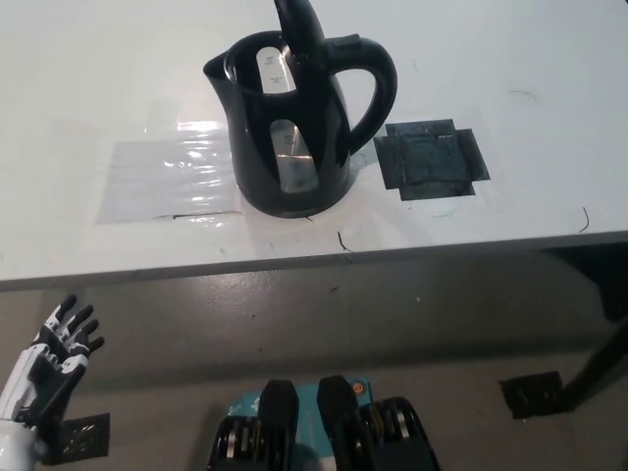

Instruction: The robot uses its right hand to push down on the lid of a kettle kept in the middle of the desk to close it

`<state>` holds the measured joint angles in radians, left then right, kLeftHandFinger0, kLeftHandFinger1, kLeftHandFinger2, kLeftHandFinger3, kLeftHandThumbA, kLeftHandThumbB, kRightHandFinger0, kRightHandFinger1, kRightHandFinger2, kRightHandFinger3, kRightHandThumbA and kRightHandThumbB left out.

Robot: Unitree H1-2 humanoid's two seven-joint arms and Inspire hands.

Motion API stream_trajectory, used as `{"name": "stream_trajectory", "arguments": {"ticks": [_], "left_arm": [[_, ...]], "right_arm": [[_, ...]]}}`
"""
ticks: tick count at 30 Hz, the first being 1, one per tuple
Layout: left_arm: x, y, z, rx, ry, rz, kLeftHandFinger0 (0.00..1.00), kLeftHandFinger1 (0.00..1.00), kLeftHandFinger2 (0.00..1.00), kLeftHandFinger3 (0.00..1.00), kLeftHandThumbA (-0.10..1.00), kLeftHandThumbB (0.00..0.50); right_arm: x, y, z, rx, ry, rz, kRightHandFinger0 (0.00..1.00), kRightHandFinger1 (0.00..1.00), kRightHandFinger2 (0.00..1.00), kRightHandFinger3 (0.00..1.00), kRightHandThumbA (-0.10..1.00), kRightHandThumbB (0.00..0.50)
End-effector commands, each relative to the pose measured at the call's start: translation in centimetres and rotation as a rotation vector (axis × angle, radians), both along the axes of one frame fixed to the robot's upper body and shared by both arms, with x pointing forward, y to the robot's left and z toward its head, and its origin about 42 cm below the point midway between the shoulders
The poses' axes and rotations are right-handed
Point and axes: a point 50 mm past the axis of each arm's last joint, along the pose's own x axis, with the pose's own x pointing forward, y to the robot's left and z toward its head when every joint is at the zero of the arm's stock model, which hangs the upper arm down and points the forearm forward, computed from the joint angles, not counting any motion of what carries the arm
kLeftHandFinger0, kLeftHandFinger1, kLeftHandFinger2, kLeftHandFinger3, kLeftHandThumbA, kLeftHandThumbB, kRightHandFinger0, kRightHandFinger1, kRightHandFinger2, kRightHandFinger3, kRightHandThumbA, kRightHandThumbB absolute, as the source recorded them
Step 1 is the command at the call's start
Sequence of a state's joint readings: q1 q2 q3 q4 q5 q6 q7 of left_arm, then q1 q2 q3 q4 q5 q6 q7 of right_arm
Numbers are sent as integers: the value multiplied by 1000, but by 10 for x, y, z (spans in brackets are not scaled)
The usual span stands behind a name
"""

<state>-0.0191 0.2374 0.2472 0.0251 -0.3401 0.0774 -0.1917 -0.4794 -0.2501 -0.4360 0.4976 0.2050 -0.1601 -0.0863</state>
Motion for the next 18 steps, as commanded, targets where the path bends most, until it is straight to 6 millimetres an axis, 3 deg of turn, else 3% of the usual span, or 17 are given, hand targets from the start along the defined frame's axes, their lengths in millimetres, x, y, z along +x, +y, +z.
{"name": "stream_trajectory", "arguments": {"ticks": [1,2,3,4,5,8,9,11,13,14,18], "left_arm": [[-1,15,15,9,-47,-24,1000,1000,1000,1000,284,210],[-1,15,15,2,-49,-25,1000,1000,1000,1000,270,207],[-1,15,14,1,-48,-27,1000,1000,1000,1000,269,208],[0,13,12,3,-44,-28,1000,1000,1000,1000,281,220],[-1,12,11,-5,-42,-29,1000,1000,1000,1000,281,216],[-2,11,8,-10,-37,-29,1000,1000,1000,1000,277,219],[-2,10,6,-16,-32,-25,1000,1000,1000,1000,268,222],[-3,8,4,-19,-29,-26,1000,1000,1000,1000,271,229],[-3,7,5,-17,-29,-29,1000,1000,1000,1000,273,230],[-3,6,6,-15,-27,-30,1000,1000,1000,1000,271,231],[2,2,7,-13,-33,-46,1000,1000,1000,1000,266,237]], "right_arm": [[0,51,245,-327,-459,89,998,1000,1000,1000,308,86],[3,65,266,-333,-473,119,1000,1000,1000,1000,280,93],[3,66,268,-335,-472,121,1000,1000,1000,1000,276,92],[15,97,305,-382,-504,186,1000,1000,1000,1000,262,108],[25,128,327,-380,-509,255,1000,1000,1000,1000,224,102],[33,165,347,-408,-518,293,1000,1000,1000,1000,196,86],[43,192,357,-423,-528,311,990,1000,1000,1000,114,55],[55,218,365,-419,-519,334,975,1000,1000,1000,88,53],[62,231,366,-412,-522,358,966,1000,1000,1000,65,37],[73,248,366,-399,-513,383,963,1000,1000,1000,85,36],[86,273,369,-390,-491,381,955,1000,1000,1000,166,54]]}}
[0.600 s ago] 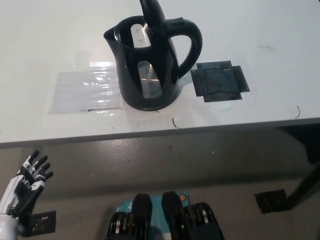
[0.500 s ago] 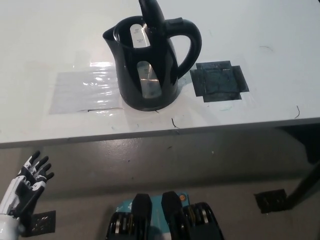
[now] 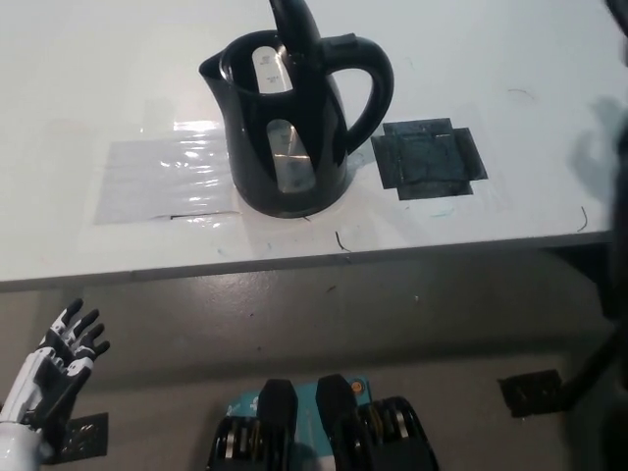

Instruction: The robot uses its right hand to push down on the lid of a kettle kept in the middle of the desk to close it

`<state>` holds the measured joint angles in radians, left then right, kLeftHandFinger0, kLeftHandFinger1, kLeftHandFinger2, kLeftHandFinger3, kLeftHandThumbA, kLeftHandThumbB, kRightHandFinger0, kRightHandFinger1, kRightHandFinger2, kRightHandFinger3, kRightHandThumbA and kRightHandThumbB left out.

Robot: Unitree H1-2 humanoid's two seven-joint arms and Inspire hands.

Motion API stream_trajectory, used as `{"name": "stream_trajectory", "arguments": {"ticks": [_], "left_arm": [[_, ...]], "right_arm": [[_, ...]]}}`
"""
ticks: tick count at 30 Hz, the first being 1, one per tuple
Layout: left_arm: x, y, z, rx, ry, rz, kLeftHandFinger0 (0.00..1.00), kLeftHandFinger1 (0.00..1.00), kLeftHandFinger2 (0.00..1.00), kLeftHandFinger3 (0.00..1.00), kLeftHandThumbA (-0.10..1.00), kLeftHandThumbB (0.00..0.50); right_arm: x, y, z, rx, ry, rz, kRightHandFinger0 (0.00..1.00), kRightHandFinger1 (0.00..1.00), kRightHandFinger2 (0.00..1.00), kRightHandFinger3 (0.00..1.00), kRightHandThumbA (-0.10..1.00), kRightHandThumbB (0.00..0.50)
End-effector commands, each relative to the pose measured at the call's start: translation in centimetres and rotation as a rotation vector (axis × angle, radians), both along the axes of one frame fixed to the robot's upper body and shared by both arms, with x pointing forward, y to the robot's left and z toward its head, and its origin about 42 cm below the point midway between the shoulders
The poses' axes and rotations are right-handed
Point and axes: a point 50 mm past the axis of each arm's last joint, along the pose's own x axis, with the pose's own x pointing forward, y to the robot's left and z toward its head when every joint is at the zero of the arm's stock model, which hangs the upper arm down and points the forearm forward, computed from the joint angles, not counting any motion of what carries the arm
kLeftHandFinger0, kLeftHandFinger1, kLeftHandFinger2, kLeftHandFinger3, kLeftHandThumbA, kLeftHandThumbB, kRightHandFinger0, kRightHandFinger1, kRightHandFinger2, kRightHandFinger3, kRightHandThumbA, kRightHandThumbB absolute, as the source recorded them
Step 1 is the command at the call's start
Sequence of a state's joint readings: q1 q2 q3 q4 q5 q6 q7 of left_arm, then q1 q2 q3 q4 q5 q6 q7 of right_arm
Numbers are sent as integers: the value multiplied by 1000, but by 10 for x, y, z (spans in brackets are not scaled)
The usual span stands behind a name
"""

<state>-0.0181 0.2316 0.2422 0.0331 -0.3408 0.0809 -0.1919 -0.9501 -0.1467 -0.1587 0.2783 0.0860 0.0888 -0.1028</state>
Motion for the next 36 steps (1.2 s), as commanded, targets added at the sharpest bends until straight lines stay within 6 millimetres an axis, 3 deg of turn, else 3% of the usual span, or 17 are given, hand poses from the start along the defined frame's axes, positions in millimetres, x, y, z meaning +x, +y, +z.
{"name": "stream_trajectory", "arguments": {"ticks": [1,11,23,26,30,36], "left_arm": [[5,4,11,-11,-50,-49,1000,1000,1000,1000,264,235],[5,4,11,-23,-45,-48,1000,1000,1000,1000,225,227],[-1,4,6,-26,-37,-46,1000,1000,1000,1000,242,227],[-1,4,6,-25,-34,-46,1000,1000,1000,1000,252,233],[-4,-3,1,-43,-27,-45,1000,1000,1000,1000,250,236],[-8,-3,2,-45,-29,-41,1000,1000,1000,1000,229,243]], "right_arm": [[3,113,133,-145,-165,3,924,983,1000,1000,180,52],[19,179,150,-135,-112,47,876,910,1000,1000,245,68],[24,221,150,-135,-64,83,827,870,999,1000,249,59],[24,233,149,-130,-48,110,881,907,1000,1000,226,63],[26,248,137,-141,-8,134,954,947,1000,1000,249,69],[34,249,114,-157,31,135,877,904,1000,1000,252,53]]}}
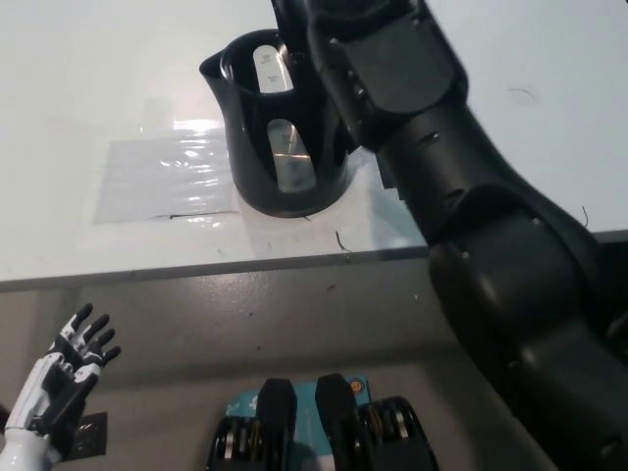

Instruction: The robot uses its right hand to push down on the lid of a kettle kept in the middle of the desk to close it

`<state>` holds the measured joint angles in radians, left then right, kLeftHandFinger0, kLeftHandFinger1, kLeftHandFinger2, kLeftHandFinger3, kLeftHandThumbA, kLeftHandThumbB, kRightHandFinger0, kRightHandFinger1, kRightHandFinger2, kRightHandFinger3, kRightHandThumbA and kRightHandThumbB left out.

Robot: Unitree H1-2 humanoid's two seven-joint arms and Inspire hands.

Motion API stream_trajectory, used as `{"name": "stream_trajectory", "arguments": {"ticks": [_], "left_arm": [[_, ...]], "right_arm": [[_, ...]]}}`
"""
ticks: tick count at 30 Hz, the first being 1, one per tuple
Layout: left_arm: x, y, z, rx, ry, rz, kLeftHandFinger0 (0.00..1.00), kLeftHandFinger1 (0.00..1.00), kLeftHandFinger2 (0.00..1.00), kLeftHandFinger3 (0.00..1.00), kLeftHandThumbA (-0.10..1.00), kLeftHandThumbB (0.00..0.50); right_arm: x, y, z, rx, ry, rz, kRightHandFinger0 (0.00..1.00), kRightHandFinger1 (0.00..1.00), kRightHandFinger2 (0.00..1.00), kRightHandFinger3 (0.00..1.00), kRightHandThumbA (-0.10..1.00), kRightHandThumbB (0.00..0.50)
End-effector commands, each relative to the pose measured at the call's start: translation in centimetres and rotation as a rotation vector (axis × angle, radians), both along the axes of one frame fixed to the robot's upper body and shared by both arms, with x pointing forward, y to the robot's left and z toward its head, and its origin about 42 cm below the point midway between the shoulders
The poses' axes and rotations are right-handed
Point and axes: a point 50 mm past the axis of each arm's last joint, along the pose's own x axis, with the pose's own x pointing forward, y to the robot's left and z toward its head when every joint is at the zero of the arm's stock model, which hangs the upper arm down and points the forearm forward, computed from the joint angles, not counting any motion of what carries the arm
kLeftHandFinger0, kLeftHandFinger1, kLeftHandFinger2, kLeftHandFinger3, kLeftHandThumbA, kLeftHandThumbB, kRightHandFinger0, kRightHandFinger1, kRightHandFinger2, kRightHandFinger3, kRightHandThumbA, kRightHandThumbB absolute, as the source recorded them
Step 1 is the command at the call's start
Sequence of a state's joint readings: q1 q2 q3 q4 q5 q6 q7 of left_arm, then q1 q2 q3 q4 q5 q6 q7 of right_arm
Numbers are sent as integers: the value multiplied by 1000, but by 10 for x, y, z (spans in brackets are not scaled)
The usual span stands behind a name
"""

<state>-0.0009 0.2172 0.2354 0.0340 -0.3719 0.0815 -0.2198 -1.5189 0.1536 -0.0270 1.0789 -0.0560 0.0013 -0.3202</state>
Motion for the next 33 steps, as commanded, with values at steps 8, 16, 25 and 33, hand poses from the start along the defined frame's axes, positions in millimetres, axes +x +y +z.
{"name": "stream_trajectory", "arguments": {"ticks": [8,16,25,33], "left_arm": [[0,7,13,-2,-43,-12,1000,1000,1000,1000,240,263],[-6,7,9,-8,-39,1,1000,1000,1000,1000,251,257],[-6,8,8,-18,-37,1,1000,1000,1000,1000,233,262],[0,5,12,-15,-41,-15,1000,1000,1000,1000,237,258]], "right_arm": [[-5,-7,34,102,-137,7,905,938,1000,1000,274,55],[-24,-8,-2,49,-215,36,807,893,968,1000,294,79],[-34,-5,-24,38,-213,36,814,856,977,1000,304,81],[-28,3,-28,47,-187,30,780,834,972,1000,282,65]]}}
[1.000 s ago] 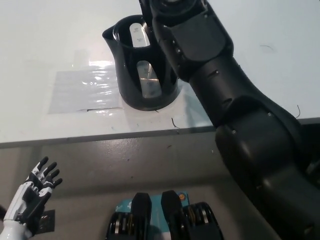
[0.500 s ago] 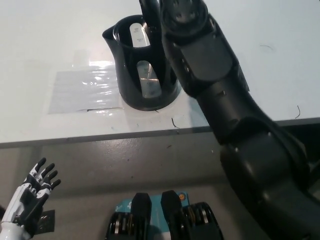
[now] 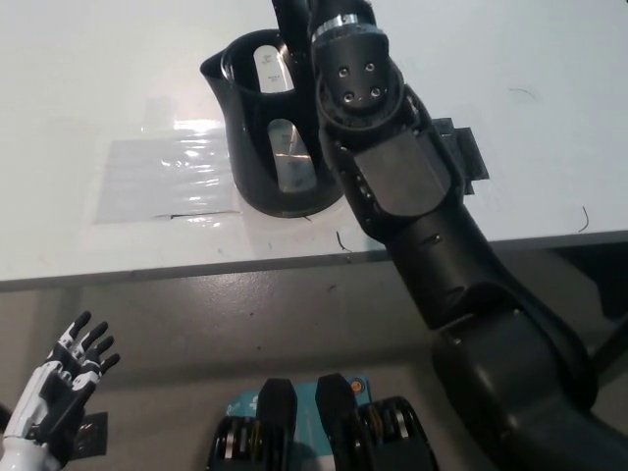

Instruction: The robot uses its right hand to push down on the lid of a kettle kept in the middle of the desk to close it

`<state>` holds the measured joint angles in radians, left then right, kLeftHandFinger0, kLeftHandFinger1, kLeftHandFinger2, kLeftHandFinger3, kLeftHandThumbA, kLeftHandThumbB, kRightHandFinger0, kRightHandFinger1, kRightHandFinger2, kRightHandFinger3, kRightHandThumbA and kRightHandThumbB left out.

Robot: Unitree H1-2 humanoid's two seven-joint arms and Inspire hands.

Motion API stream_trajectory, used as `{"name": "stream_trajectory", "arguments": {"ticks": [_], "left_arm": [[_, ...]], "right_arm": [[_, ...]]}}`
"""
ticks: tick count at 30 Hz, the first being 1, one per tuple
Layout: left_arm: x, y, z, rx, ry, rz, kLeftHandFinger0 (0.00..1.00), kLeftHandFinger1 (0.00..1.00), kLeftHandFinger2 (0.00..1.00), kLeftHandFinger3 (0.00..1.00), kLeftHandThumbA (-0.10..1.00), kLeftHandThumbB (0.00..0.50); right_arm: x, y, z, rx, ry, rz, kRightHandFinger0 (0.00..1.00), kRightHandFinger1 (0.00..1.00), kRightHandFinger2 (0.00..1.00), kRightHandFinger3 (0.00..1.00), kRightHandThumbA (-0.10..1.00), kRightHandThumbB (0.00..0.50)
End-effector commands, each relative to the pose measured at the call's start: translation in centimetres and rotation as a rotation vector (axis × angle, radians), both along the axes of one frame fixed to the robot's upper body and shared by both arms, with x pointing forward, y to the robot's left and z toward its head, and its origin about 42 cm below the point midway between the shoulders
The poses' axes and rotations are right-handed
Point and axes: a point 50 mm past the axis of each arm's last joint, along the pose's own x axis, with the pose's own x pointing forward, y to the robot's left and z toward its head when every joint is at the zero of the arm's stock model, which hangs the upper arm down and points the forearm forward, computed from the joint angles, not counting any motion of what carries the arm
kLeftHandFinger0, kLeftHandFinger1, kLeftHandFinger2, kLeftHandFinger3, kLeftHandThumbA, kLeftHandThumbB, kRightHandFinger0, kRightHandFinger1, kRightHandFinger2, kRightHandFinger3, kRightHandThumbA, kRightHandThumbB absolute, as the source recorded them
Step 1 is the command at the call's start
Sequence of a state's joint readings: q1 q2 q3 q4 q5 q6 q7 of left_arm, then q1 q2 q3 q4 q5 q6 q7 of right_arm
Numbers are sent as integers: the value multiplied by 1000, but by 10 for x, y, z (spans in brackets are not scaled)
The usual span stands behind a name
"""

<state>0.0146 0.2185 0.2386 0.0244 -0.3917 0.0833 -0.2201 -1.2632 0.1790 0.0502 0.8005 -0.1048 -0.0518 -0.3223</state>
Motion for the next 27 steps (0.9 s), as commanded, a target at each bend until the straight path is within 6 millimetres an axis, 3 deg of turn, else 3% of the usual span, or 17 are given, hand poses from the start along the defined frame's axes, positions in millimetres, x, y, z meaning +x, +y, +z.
{"name": "stream_trajectory", "arguments": {"ticks": [1,3,4,5,7,9,12,15,17,18,22,27], "left_arm": [[6,3,13,4,-45,-21,1000,1000,1000,1000,237,261],[9,2,15,6,-48,-27,1000,1000,1000,1000,230,255],[11,1,16,6,-50,-29,1000,1000,1000,1000,229,255],[11,-1,15,3,-48,-32,1000,1000,1000,1000,231,261],[11,-7,14,4,-41,-42,1000,1000,1000,1000,240,267],[10,-10,14,13,-42,-49,1000,1000,1000,1000,232,245],[8,-14,13,-4,-35,-54,1000,1000,1000,1000,206,253],[9,-19,13,0,-39,-70,1000,1000,1000,1000,211,255],[11,-20,14,3,-42,-77,1000,1000,1000,1000,210,257],[14,-22,16,5,-51,-88,1000,1000,1000,1000,208,260],[21,-27,18,6,-55,-111,1000,1000,1000,1000,212,268],[23,-34,20,9,-54,-138,1000,1000,1000,1000,173,232]], "right_arm": [[-4,15,34,24,-84,15,660,714,864,1000,257,64],[0,19,38,24,-71,25,756,819,931,1000,249,66],[2,19,40,27,-69,26,732,771,885,1000,242,64],[4,23,40,44,-40,36,776,797,888,1000,232,80],[9,30,35,59,6,52,814,850,980,1000,247,71],[12,32,28,59,28,52,818,870,1000,1000,272,70],[14,35,9,107,83,71,779,857,998,1000,266,60],[18,31,-7,144,142,94,812,900,1000,1000,240,36],[20,30,-10,155,156,90,805,898,1000,1000,238,42],[19,32,-19,155,178,100,855,935,1000,1000,237,51],[21,31,-21,165,195,108,884,930,1000,1000,251,60],[17,43,-22,121,236,106,897,911,1000,1000,269,51]]}}
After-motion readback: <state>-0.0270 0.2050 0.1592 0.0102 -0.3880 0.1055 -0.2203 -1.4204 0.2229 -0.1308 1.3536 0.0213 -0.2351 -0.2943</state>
